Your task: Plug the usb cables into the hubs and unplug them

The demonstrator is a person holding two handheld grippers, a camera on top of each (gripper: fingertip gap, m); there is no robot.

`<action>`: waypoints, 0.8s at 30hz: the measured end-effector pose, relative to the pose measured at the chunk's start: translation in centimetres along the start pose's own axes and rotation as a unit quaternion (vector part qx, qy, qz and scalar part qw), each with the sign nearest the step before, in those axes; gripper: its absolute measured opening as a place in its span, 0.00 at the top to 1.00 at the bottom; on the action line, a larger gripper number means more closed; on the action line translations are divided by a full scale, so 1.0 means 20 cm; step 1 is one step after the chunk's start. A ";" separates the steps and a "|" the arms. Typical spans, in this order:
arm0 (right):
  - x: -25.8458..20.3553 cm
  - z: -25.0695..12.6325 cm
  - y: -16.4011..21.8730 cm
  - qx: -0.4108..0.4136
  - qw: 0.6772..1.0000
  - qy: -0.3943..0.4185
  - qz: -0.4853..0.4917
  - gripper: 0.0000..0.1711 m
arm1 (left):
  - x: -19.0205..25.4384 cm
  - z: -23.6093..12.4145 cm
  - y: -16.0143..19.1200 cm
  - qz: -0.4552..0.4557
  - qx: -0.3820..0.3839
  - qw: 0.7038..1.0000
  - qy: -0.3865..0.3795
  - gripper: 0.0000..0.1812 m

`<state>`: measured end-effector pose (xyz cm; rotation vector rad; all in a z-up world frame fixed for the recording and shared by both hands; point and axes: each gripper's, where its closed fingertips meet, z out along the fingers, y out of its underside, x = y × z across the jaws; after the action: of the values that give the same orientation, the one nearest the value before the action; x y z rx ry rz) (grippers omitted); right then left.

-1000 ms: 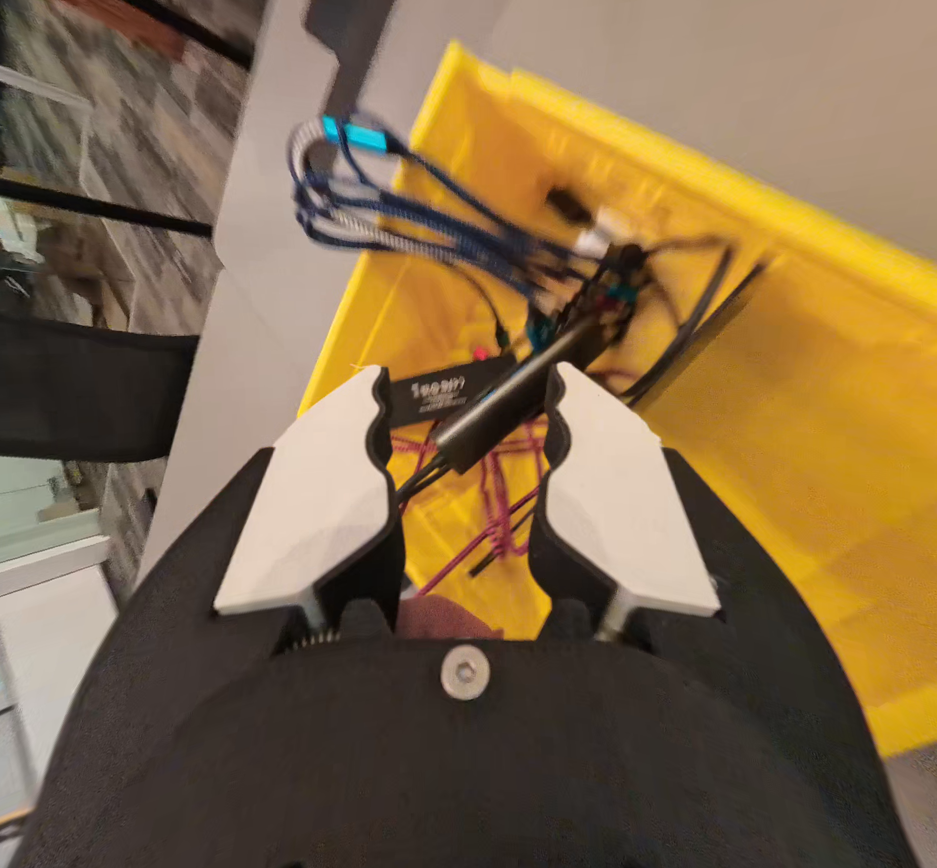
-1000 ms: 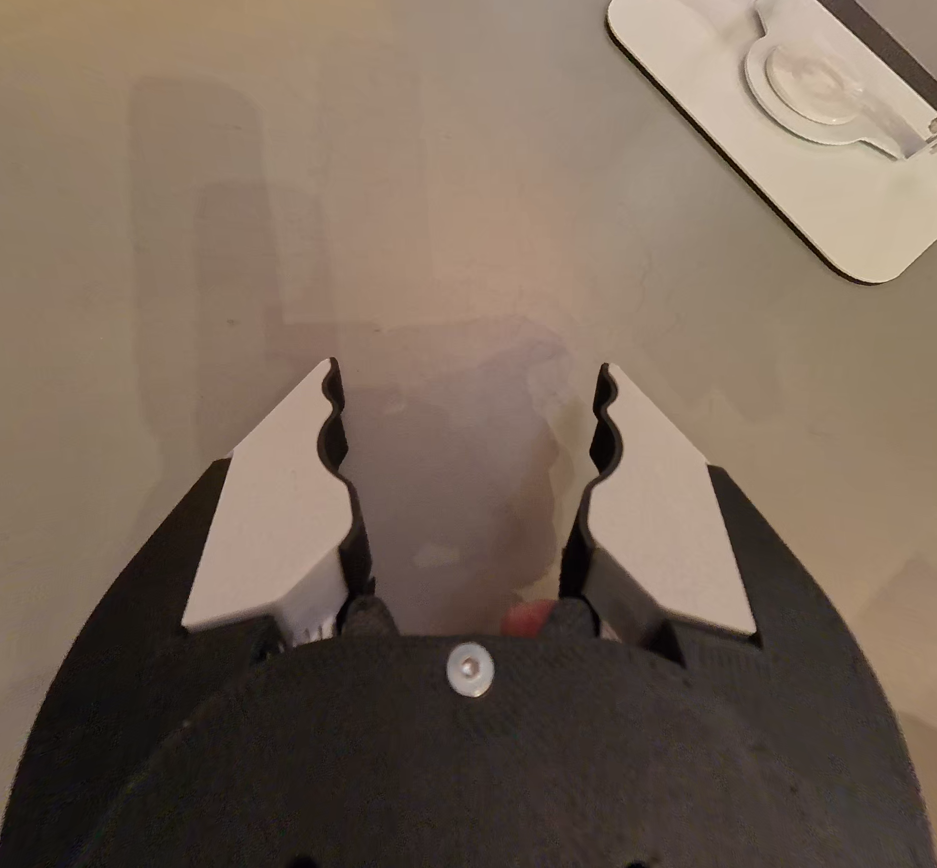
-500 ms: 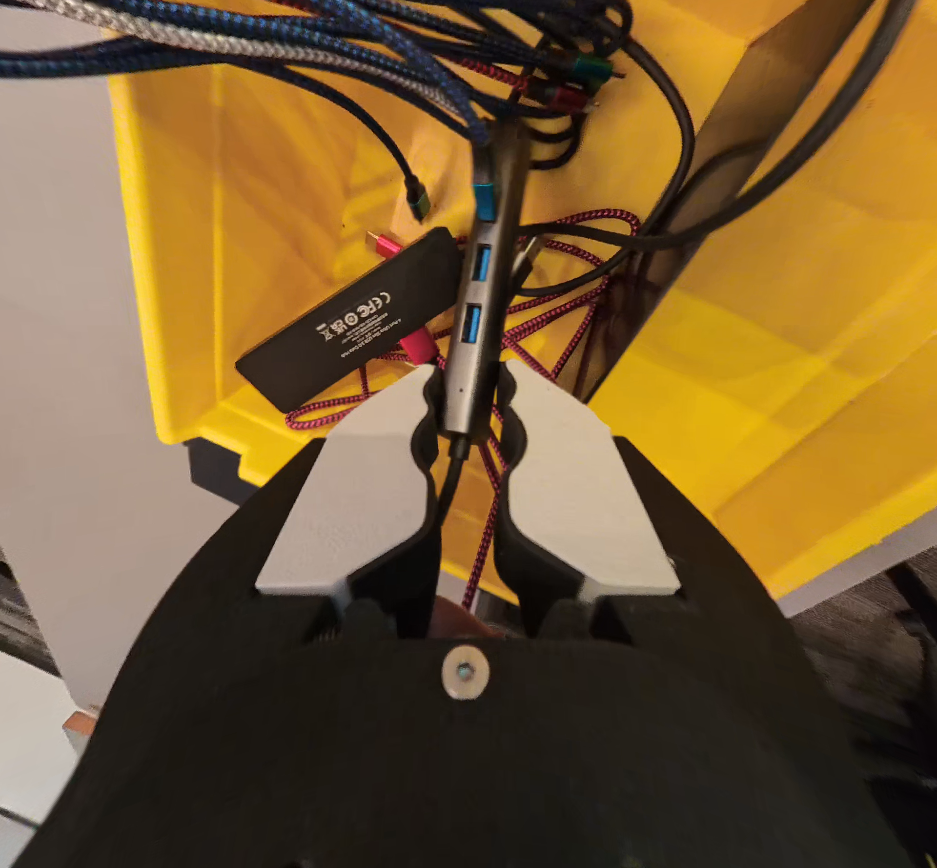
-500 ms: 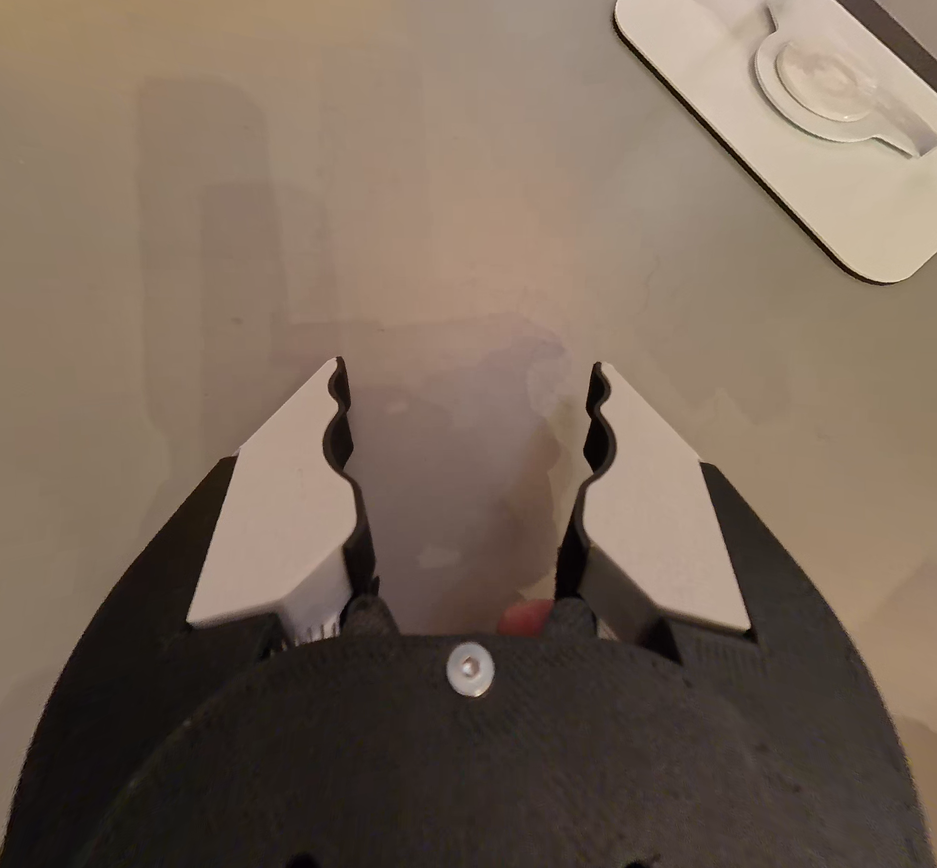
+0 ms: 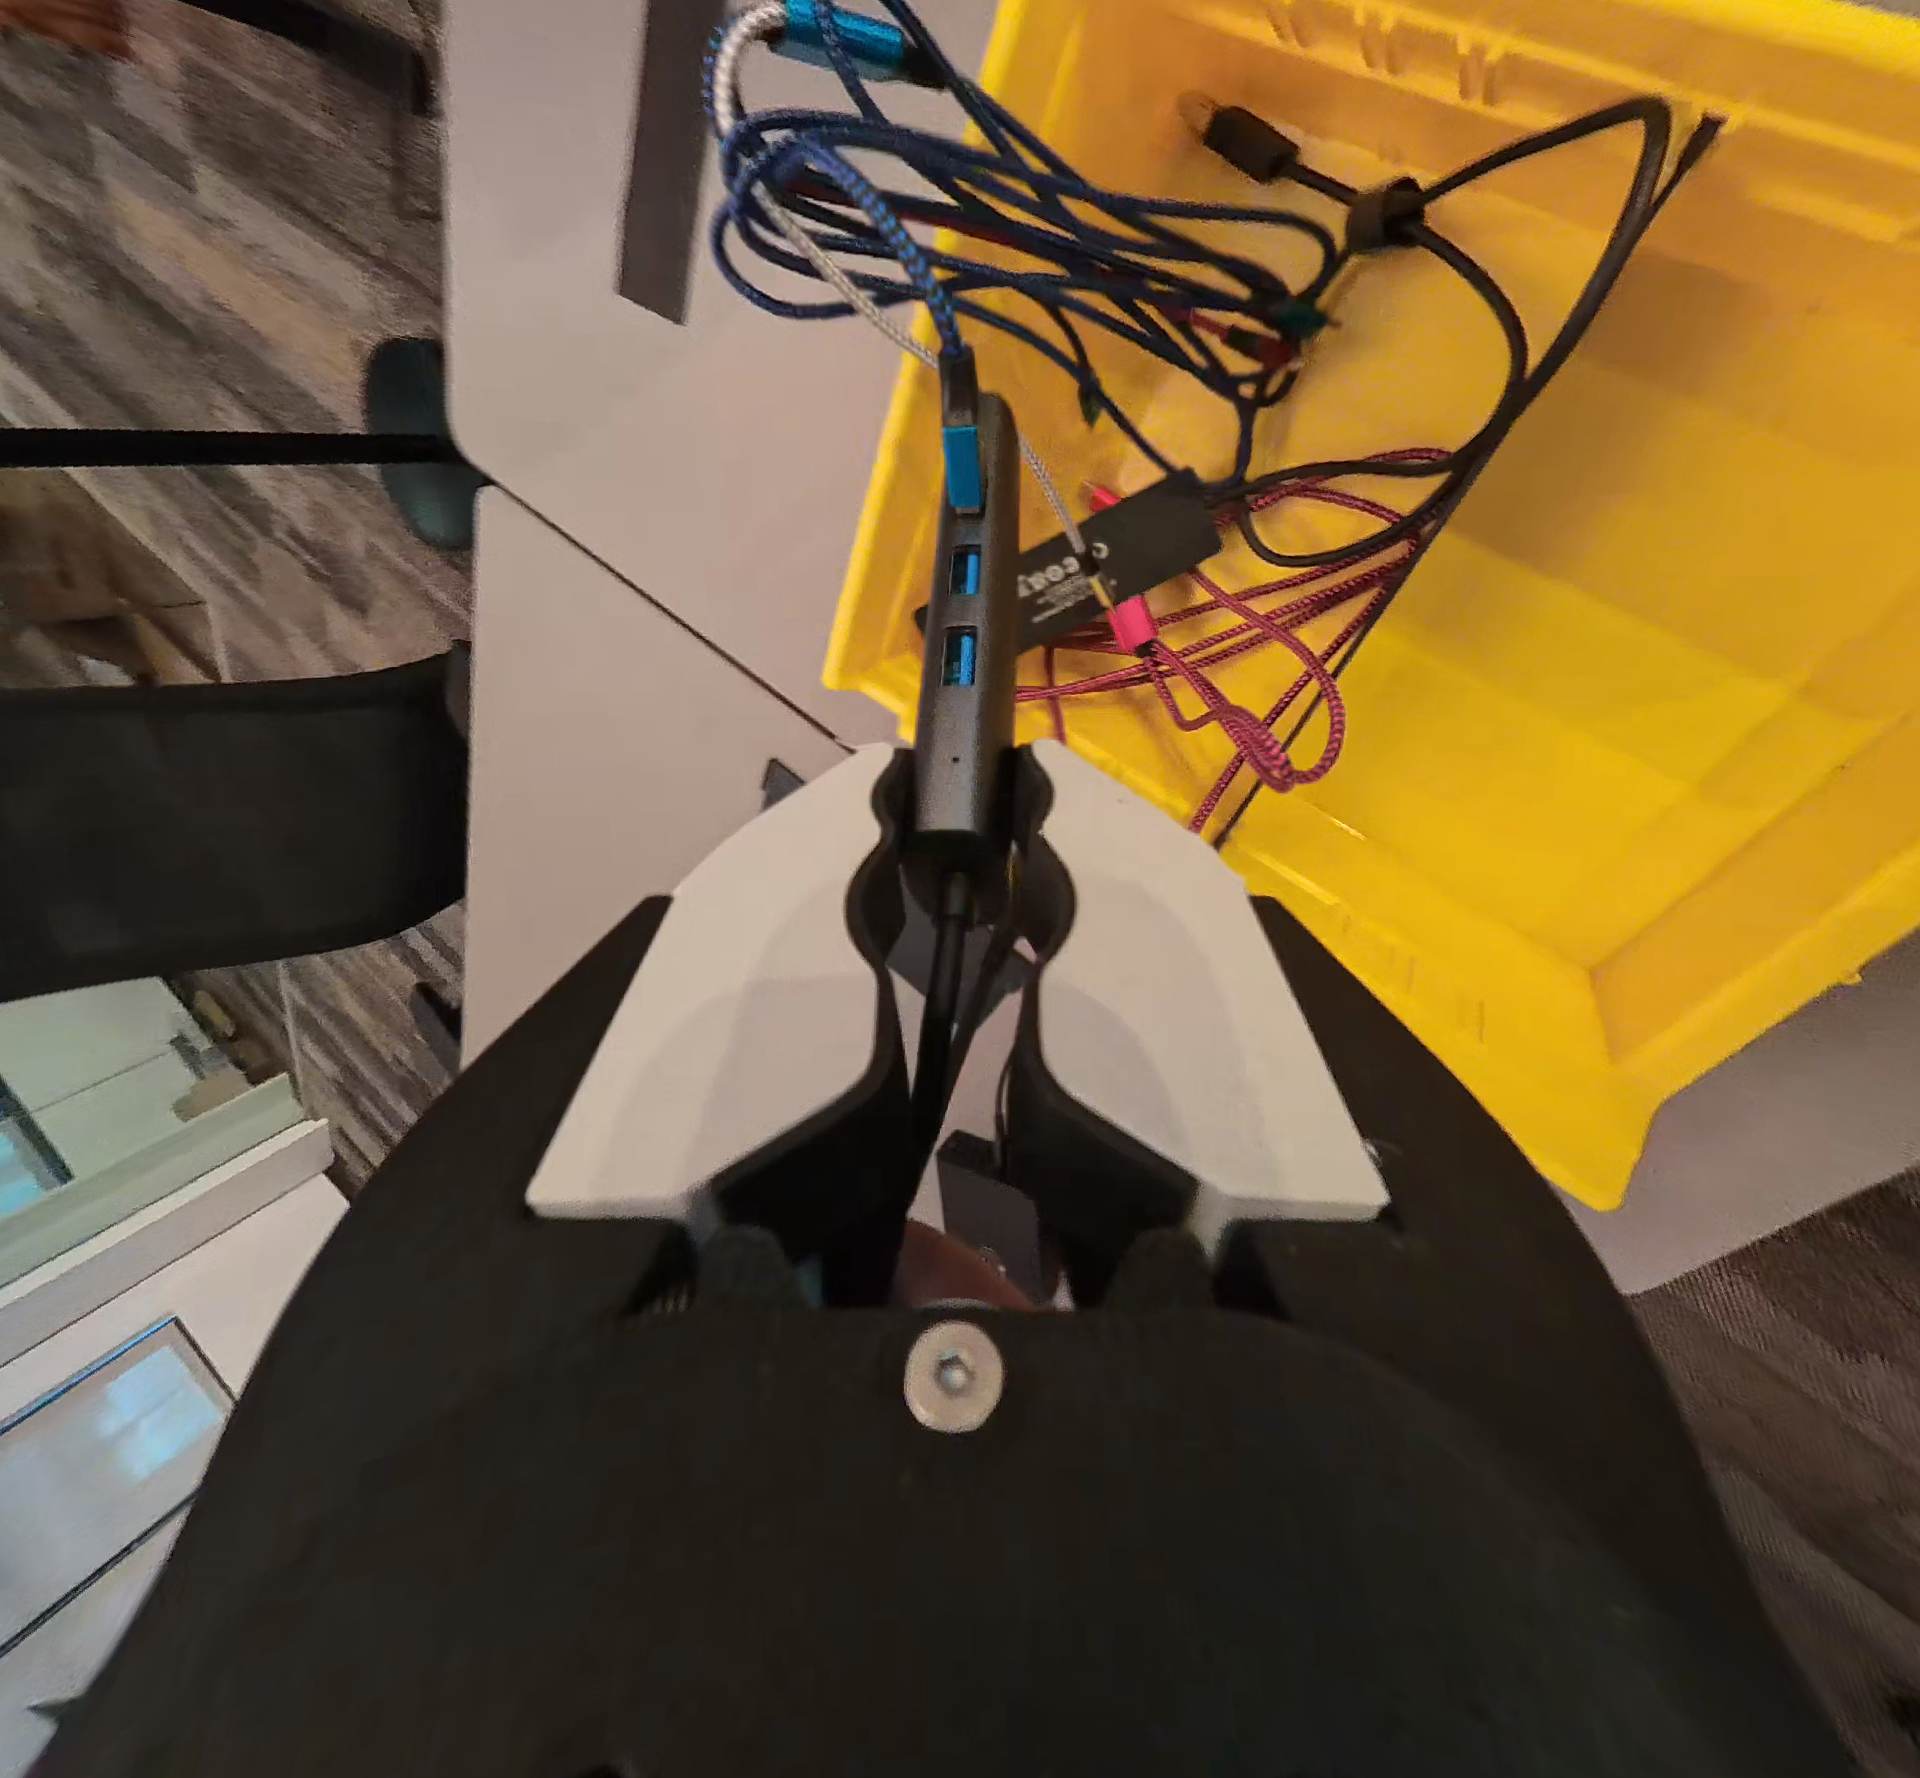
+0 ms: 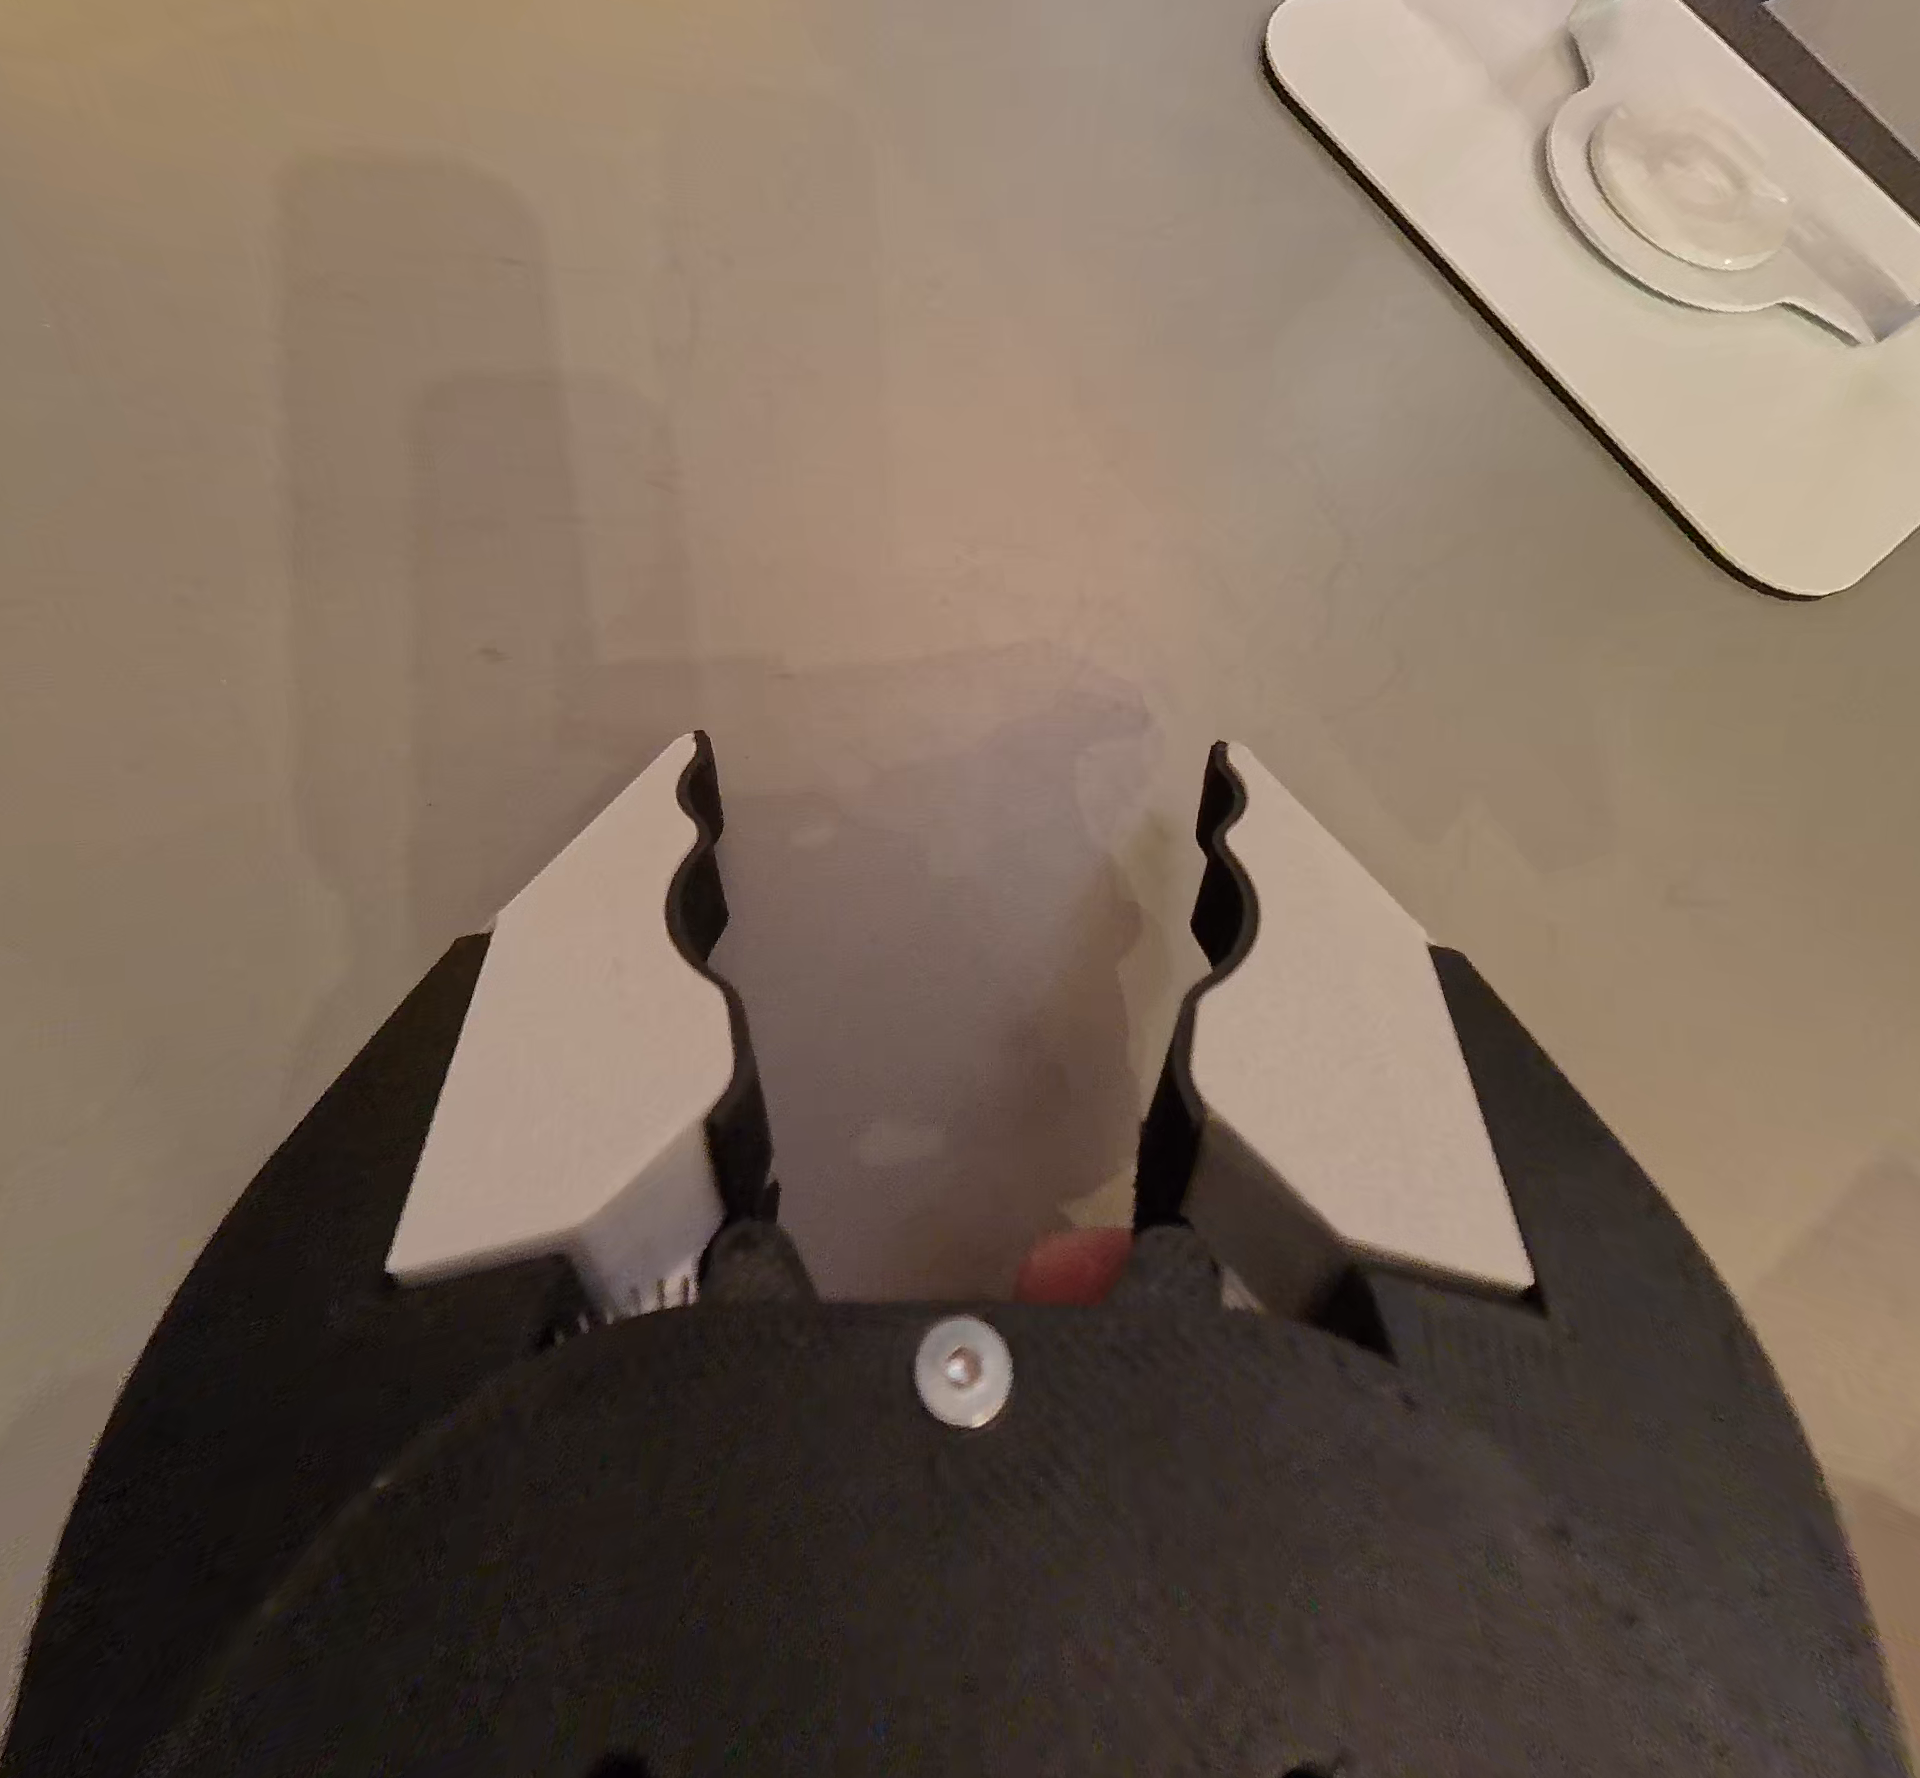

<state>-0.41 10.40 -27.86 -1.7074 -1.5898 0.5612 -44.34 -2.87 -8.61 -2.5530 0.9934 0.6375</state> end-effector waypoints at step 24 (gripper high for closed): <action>0.01 -0.16 -0.28 0.087 0.996 0.007 -0.032 0.56 | 0.05 -0.53 -0.75 0.148 0.098 0.984 -0.027 0.91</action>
<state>-1.71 9.77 -21.60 -1.5239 -1.5339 0.6351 -30.15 2.36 1.99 -2.2266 1.3591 0.6460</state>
